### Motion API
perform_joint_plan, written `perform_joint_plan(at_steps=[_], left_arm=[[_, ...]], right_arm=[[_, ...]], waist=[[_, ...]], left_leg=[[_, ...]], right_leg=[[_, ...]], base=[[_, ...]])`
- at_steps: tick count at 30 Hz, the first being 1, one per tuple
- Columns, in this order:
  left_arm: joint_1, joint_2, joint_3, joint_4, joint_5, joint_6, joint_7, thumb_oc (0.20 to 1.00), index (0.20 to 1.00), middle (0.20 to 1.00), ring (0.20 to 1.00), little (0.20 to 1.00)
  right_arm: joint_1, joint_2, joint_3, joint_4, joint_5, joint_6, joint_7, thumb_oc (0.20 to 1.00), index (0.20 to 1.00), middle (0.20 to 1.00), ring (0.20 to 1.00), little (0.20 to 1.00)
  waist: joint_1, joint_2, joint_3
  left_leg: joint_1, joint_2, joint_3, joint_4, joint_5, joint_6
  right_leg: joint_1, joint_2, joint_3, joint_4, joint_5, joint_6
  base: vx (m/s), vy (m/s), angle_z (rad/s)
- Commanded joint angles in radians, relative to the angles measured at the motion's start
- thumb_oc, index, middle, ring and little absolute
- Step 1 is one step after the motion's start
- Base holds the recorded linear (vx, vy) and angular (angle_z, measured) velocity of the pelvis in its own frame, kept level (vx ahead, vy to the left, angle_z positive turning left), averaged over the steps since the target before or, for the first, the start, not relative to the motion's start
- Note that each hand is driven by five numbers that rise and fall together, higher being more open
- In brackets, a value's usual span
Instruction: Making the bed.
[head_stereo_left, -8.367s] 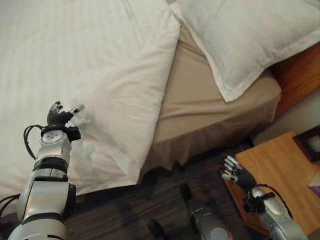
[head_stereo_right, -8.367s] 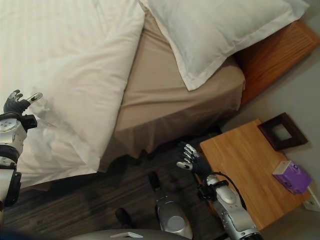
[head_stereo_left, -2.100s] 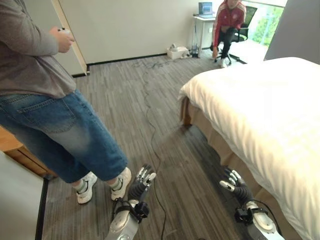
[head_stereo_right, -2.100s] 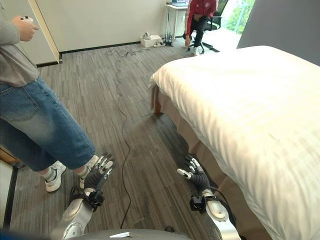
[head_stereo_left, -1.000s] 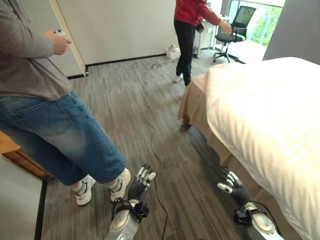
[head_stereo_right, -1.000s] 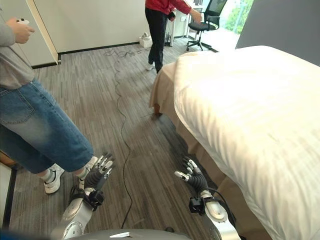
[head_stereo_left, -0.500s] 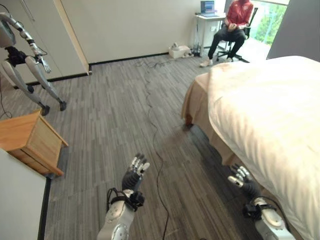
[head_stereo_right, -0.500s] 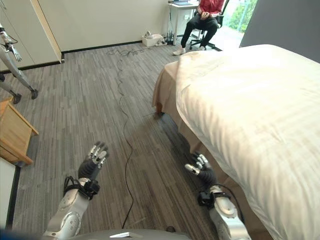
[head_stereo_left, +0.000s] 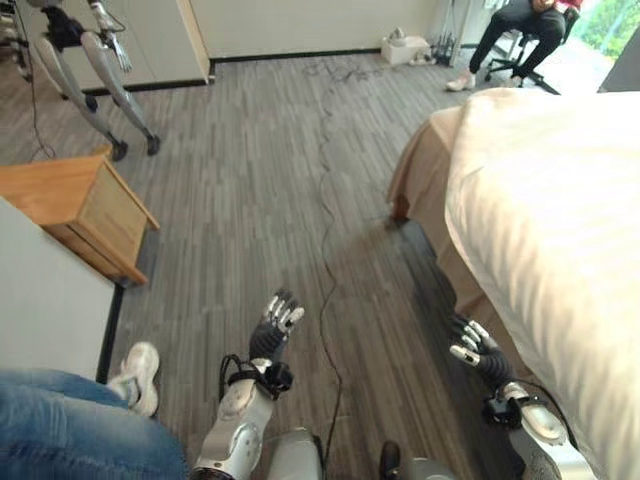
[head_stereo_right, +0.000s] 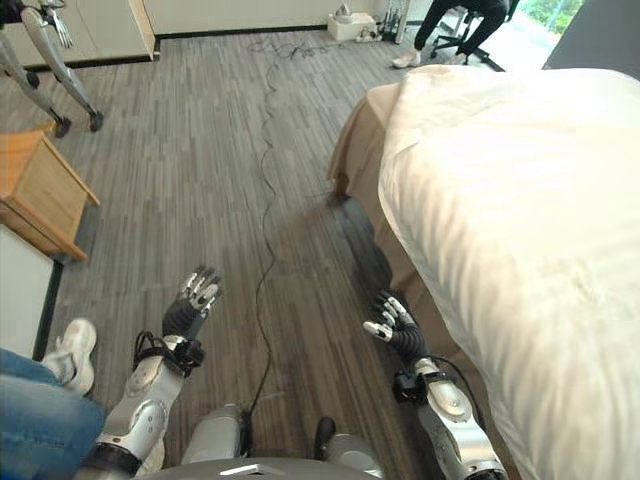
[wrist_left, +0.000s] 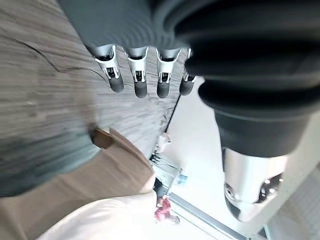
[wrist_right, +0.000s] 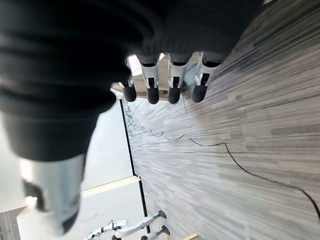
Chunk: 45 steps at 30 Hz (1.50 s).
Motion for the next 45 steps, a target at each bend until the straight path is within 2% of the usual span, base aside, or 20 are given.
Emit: perform_joint_plan(at_steps=[1,6,7,9,10,11,13,17,19,22,26,27,28,29,31,32,35,40,43,45], left_arm=[[-0.014,0.011,0.001,-0.036,-0.011,-0.053,-0.031,1.000,1.000,1.000,1.000,1.000],[-0.026,0.016,-0.014,-0.029,-0.003,-0.044,-0.033,1.000,1.000,1.000,1.000,1.000],[-0.052,0.022,-0.028,-0.027,0.017,-0.049,-0.011,1.000,1.000,1.000,1.000,1.000],[-0.064,0.023,-0.029,-0.032,0.021,-0.056,0.007,1.000,1.000,1.000,1.000,1.000],[-0.077,0.020,-0.021,-0.053,0.007,-0.065,0.021,1.000,1.000,1.000,1.000,1.000],[-0.107,0.020,-0.029,-0.051,0.011,-0.068,0.032,1.000,1.000,1.000,1.000,1.000],[-0.120,0.021,-0.027,-0.050,0.017,-0.072,0.042,1.000,1.000,1.000,1.000,1.000],[-0.141,0.026,-0.021,-0.058,0.015,-0.079,0.028,1.000,1.000,1.000,1.000,1.000],[-0.129,0.015,-0.021,-0.049,0.007,-0.080,0.008,1.000,1.000,1.000,1.000,1.000],[-0.140,0.009,-0.024,-0.035,0.004,-0.084,0.001,1.000,1.000,1.000,1.000,1.000],[-0.140,0.016,-0.024,-0.044,0.032,-0.075,-0.006,1.000,1.000,1.000,1.000,1.000],[-0.136,0.013,-0.029,-0.054,0.019,-0.079,-0.008,1.000,1.000,1.000,1.000,1.000],[-0.127,-0.009,-0.033,-0.049,-0.030,-0.071,-0.010,1.000,1.000,1.000,1.000,1.000],[-0.127,-0.008,-0.033,-0.049,-0.030,-0.071,-0.010,1.000,1.000,1.000,1.000,1.000],[-0.126,-0.028,-0.026,-0.055,-0.102,-0.069,0.010,1.000,1.000,1.000,1.000,1.000],[-0.132,-0.030,-0.038,-0.059,-0.084,-0.071,0.016,1.000,1.000,1.000,1.000,1.000],[-0.142,-0.031,-0.044,-0.057,-0.069,-0.075,0.025,1.000,1.000,1.000,1.000,1.000],[-0.140,-0.016,-0.032,-0.071,-0.071,-0.083,-0.005,1.000,1.000,1.000,1.000,1.000],[-0.140,-0.009,-0.027,-0.089,-0.053,-0.097,-0.008,1.000,1.000,1.000,1.000,1.000],[-0.117,0.014,0.021,-0.123,-0.023,-0.110,0.011,1.000,1.000,1.000,1.000,1.000]], right_arm=[[-0.022,-0.044,0.007,-0.068,-0.040,-0.069,0.007,1.000,1.000,1.000,1.000,1.000],[-0.041,0.009,0.029,-0.064,-0.047,-0.051,-0.003,1.000,1.000,1.000,1.000,1.000],[-0.048,0.033,0.041,-0.073,-0.053,-0.059,-0.022,1.000,1.000,1.000,1.000,1.000],[-0.054,0.053,0.049,-0.084,-0.029,-0.064,-0.026,1.000,1.000,1.000,1.000,1.000],[-0.067,0.077,0.067,-0.097,0.010,-0.072,-0.024,1.000,1.000,1.000,1.000,1.000],[-0.082,0.083,0.096,-0.093,-0.010,-0.068,-0.024,1.000,1.000,1.000,1.000,1.000],[-0.083,0.082,0.104,-0.100,-0.029,-0.066,-0.028,1.000,1.000,1.000,1.000,1.000],[-0.035,0.057,0.085,-0.104,-0.042,-0.057,0.000,1.000,1.000,1.000,1.000,1.000],[-0.001,0.040,0.058,-0.085,-0.077,-0.056,-0.004,1.000,1.000,1.000,1.000,1.000],[0.017,0.042,0.044,-0.079,-0.087,-0.057,-0.005,1.000,1.000,1.000,1.000,1.000],[0.023,0.033,0.018,-0.084,-0.105,-0.053,-0.014,1.000,1.000,1.000,1.000,1.000],[0.019,0.025,0.016,-0.074,-0.105,-0.050,-0.011,1.000,1.000,1.000,1.000,1.000],[0.000,0.013,0.017,-0.068,-0.095,-0.056,-0.020,1.000,1.000,1.000,1.000,1.000],[0.000,0.014,0.018,-0.067,-0.095,-0.056,-0.020,1.000,1.000,1.000,1.000,1.000],[-0.044,0.003,0.024,-0.082,-0.033,-0.075,-0.052,1.000,1.000,1.000,1.000,1.000],[-0.042,-0.003,0.012,-0.090,-0.030,-0.076,-0.061,1.000,1.000,1.000,1.000,1.000],[-0.057,-0.013,0.012,-0.088,-0.053,-0.072,-0.079,1.000,1.000,1.000,1.000,1.000],[-0.016,-0.009,0.013,-0.084,-0.063,-0.079,-0.051,1.000,1.000,1.000,1.000,1.000],[0.013,-0.023,0.010,-0.080,-0.103,-0.079,-0.035,1.000,1.000,1.000,1.000,1.000],[0.007,-0.033,0.004,-0.075,-0.128,-0.079,-0.033,1.000,1.000,1.000,1.000,1.000]], waist=[[0.016,0.034,-0.049],[0.015,0.010,-0.114],[0.013,-0.016,-0.121],[0.009,-0.007,-0.110],[-0.009,0.003,-0.082],[-0.050,0.032,-0.037],[-0.073,0.041,-0.026],[-0.138,0.041,-0.030],[-0.165,0.016,-0.057],[-0.185,0.011,-0.071],[-0.175,0.032,-0.105],[-0.171,0.029,-0.112],[-0.171,0.029,-0.127],[-0.175,0.027,-0.131],[-0.133,-0.009,-0.102],[-0.107,-0.024,-0.077],[-0.080,-0.034,-0.058],[-0.059,-0.011,-0.060],[-0.054,0.018,-0.065],[-0.025,0.023,-0.071]], left_leg=[[-0.032,0.003,-0.025,-0.210,0.190,-0.011],[-0.011,-0.010,0.051,-0.089,0.144,0.028],[0.027,-0.048,0.078,-0.060,0.087,0.078],[0.071,-0.057,0.093,-0.068,0.062,0.101],[0.128,-0.065,0.126,-0.077,0.032,0.128],[0.224,-0.060,0.149,-0.107,0.001,0.149],[0.267,-0.062,0.154,-0.132,-0.007,0.154],[0.387,-0.094,0.129,-0.199,-0.046,0.141],[0.465,-0.124,0.092,-0.227,-0.104,0.111],[0.513,-0.123,0.069,-0.227,-0.133,0.088],[0.608,-0.091,0.043,-0.200,-0.106,0.041],[0.592,-0.080,0.041,-0.117,-0.089,0.025],[0.504,-0.014,0.032,0.180,0.023,-0.013],[0.496,-0.015,0.028,0.184,0.024,-0.013],[0.293,0.088,0.085,0.690,0.193,-0.055],[0.199,0.065,0.075,0.763,0.158,-0.049],[0.073,0.025,0.085,0.690,0.097,-0.026],[0.063,0.004,0.036,0.196,0.090,0.020],[0.097,-0.008,-0.189,-0.062,0.129,-0.005],[0.110,0.025,-0.468,-0.083,0.160,-0.048]], right_leg=[[0.151,0.000,0.032,-0.050,-0.016,0.108],[0.238,-0.084,0.069,0.030,-0.035,0.151],[0.190,-0.138,0.115,0.246,0.157,0.167],[0.120,-0.143,0.136,0.403,0.247,0.161],[0.041,-0.177,0.115,0.541,0.354,0.170],[-0.108,-0.166,0.094,0.718,0.331,0.184],[-0.175,-0.154,0.085,0.779,0.290,0.186],[-0.277,-0.089,0.019,0.569,0.224,0.189],[-0.277,-0.038,0.066,0.196,0.227,0.199],[-0.285,-0.010,0.082,-0.013,0.258,0.213],[-0.266,-0.018,-0.065,-0.053,0.274,0.208],[-0.229,-0.010,-0.074,-0.047,0.277,0.186],[-0.153,0.035,-0.040,-0.056,0.242,0.135],[-0.157,0.032,-0.043,-0.056,0.243,0.134],[-0.018,0.065,-0.047,-0.084,0.162,0.028],[0.027,0.060,-0.028,-0.098,0.149,0.023],[0.080,0.049,0.015,-0.108,0.142,0.037],[0.140,0.048,0.109,-0.088,0.080,0.072],[0.188,0.045,0.199,-0.067,0.027,0.089],[0.203,0.049,0.365,-0.018,-0.018,0.089]], base=[[0.46,0.191,0.14],[0.62,0.244,-0.18],[0.69,0.392,-0.40],[0.41,0.329,-0.39],[0.41,0.449,-0.32],[0.57,0.553,-0.33],[0.36,0.267,-0.53],[0.48,0.106,0.04],[0.69,-0.062,0.38],[0.56,-0.051,0.46],[0.58,-0.084,0.39],[0.78,-0.266,-0.18],[0.54,-0.217,-0.21],[0.55,-0.333,-0.01],[0.58,-0.423,-0.02],[0.57,-0.253,-0.49],[0.25,0.018,-0.62],[0.45,0.160,-0.80],[0.51,0.254,-0.97],[0.68,0.354,-1.85]])
